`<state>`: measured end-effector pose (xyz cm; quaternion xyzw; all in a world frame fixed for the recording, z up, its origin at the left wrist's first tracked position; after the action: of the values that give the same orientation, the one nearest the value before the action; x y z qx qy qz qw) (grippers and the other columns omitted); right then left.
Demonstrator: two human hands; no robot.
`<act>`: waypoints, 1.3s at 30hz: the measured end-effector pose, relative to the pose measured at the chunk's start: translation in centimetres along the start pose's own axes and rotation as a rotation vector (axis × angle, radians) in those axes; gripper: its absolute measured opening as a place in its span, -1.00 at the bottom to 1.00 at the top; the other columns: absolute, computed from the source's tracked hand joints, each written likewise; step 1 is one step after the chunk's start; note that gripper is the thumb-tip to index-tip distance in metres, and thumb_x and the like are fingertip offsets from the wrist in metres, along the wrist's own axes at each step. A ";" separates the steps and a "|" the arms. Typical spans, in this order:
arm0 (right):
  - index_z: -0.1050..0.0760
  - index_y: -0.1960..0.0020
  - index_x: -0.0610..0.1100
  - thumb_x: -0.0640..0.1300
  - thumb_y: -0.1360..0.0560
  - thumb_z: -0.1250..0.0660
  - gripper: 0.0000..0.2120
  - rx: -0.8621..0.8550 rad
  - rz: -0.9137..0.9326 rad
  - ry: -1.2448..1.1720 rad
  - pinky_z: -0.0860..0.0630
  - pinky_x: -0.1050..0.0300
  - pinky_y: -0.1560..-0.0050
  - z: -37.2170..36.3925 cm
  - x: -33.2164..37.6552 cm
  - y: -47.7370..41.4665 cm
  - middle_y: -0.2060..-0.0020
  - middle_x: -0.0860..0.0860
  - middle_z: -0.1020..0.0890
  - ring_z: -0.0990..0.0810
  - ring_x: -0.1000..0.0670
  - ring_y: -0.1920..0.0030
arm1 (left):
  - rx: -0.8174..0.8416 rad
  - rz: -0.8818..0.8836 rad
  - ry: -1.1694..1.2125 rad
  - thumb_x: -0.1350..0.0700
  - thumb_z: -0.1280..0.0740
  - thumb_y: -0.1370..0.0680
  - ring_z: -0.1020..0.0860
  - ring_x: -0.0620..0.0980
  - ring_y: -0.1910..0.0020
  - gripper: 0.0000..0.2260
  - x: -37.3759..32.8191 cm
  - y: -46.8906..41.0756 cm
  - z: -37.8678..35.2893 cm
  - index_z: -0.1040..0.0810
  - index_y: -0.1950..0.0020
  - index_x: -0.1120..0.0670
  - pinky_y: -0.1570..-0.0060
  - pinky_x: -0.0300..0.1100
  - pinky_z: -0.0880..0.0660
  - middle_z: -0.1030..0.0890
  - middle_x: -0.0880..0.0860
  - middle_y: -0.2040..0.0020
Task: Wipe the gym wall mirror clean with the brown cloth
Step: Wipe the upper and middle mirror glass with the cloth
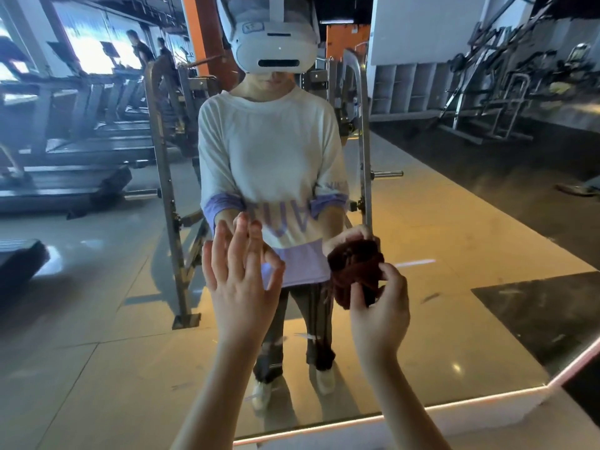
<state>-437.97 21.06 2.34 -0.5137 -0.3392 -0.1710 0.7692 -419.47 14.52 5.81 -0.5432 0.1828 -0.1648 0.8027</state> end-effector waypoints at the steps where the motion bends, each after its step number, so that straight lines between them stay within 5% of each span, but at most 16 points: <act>1: -0.50 -0.17 -0.27 -0.32 -0.33 -0.55 -0.56 0.038 0.007 -0.008 -0.46 0.24 0.09 -0.6 0.1 0.9 0.00 -0.18 -0.65 -0.66 -0.15 0.05 | 0.001 0.000 0.003 0.07 -0.51 -0.51 -0.18 0.23 -0.54 -0.21 -0.1 0.0 0.0 -0.11 -0.59 0.08 -0.50 0.26 -0.16 -0.29 0.16 -0.51; 6: -0.54 -0.12 -0.25 -0.24 -0.31 -0.59 -0.58 0.196 0.093 -0.004 -0.56 0.24 0.12 -2.4 0.0 3.2 0.06 -0.11 -0.67 -0.68 -0.03 0.11 | 0.002 0.003 -0.009 0.02 -0.45 -0.53 -0.17 0.24 -0.54 -0.33 0.0 0.1 -0.2 -0.24 -0.55 0.15 -0.53 0.19 -0.09 -0.34 0.20 -0.51; 12: -0.46 -0.21 -0.29 -0.27 -0.39 -0.52 -0.56 0.076 -0.169 -0.060 -0.55 0.18 0.13 -2.1 -1.7 3.3 -0.05 -0.20 -0.63 -0.68 -0.17 0.04 | 0.017 0.001 -0.032 0.01 -0.44 -0.52 -0.16 0.22 -0.54 -0.35 0.1 0.1 -0.2 -0.28 -0.53 0.16 -0.54 0.14 -0.05 -0.34 0.19 -0.51; 17: -0.50 -0.16 -0.26 -0.26 -0.33 -0.58 -0.53 0.216 -0.048 -0.061 -0.65 0.05 0.10 -3.7 0.6 5.4 0.00 -0.15 -0.65 -0.68 -0.10 0.03 | 0.012 -0.011 -0.054 0.00 -0.44 -0.53 -0.16 0.22 -0.54 -0.36 0.1 0.1 -0.2 -0.29 -0.52 0.18 -0.55 0.11 0.00 -0.32 0.18 -0.50; 21: -0.47 -0.21 -0.29 -0.29 -0.41 -0.49 -0.59 0.030 -0.165 -0.095 -0.54 0.24 0.05 -1.4 -2.2 2.7 -0.08 -0.18 -0.62 -0.65 -0.11 -0.02 | 0.008 -0.021 -0.052 0.04 -0.49 -0.53 -0.14 0.20 -0.55 -0.34 0.2 0.1 -0.2 -0.28 -0.53 0.17 -0.57 0.09 0.03 -0.27 0.15 -0.52; 25: -0.42 -0.30 -0.27 -0.27 -0.46 -0.44 -0.56 -0.015 -0.308 -0.096 -0.53 0.10 -0.03 -1.0 -3.3 2.5 -0.19 -0.19 -0.55 -0.60 -0.15 -0.14 | -0.016 -0.031 -0.063 0.09 -0.50 -0.52 -0.20 0.24 -0.53 -0.33 -0.1 0.1 -0.2 -0.27 -0.54 0.17 -0.55 0.14 -0.05 -0.28 0.16 -0.52; 30: -0.50 -0.17 -0.28 -0.32 -0.37 -0.52 -0.59 0.090 0.031 -0.066 -0.60 0.09 0.07 -0.9 -1.2 1.8 -0.10 -0.19 -0.58 -0.59 -0.04 -0.06 | 0.019 -0.141 -0.014 0.18 -0.50 -0.50 -0.25 0.24 -0.51 -0.36 -1.7 -0.3 -0.3 -0.32 -0.52 0.16 -0.49 0.18 -0.22 -0.33 0.16 -0.51; 35: -0.48 -0.26 -0.27 -0.35 -0.43 -0.46 -0.58 -0.184 -0.185 -0.118 -0.58 0.03 0.02 2.2 -3.4 -3.1 -0.20 -0.25 -0.52 -0.54 -0.14 -0.19 | 0.093 -0.164 -0.012 0.01 -0.36 -0.57 -0.21 0.24 -0.54 -0.42 -4.2 -0.7 -1.6 -0.27 -0.54 0.09 -0.51 0.22 -0.16 -0.27 0.11 -0.53; 39: -0.52 -0.21 -0.27 -0.24 -0.48 -0.39 -0.69 -0.133 0.106 -0.071 -0.57 0.05 0.02 1.8 -1.5 -3.3 -0.13 -0.22 -0.59 -0.55 -0.11 -0.16 | 0.050 -0.150 -0.028 0.05 -0.39 -0.56 -0.22 0.23 -0.53 -0.42 -4.4 -0.5 -2.1 -0.28 -0.54 0.10 -0.53 0.19 -0.12 -0.28 0.12 -0.53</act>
<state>-441.73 21.20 3.98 -0.5865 -0.3265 -0.1339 0.7290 -424.32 14.69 6.03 -0.5374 0.1262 -0.2214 0.8039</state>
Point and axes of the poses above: each hand's wrist, its own y-axis away from the middle knuckle, its own z-axis out of the back of the hand, x = y × z, the point moved 4 cm from there along -y, towards the middle knuckle
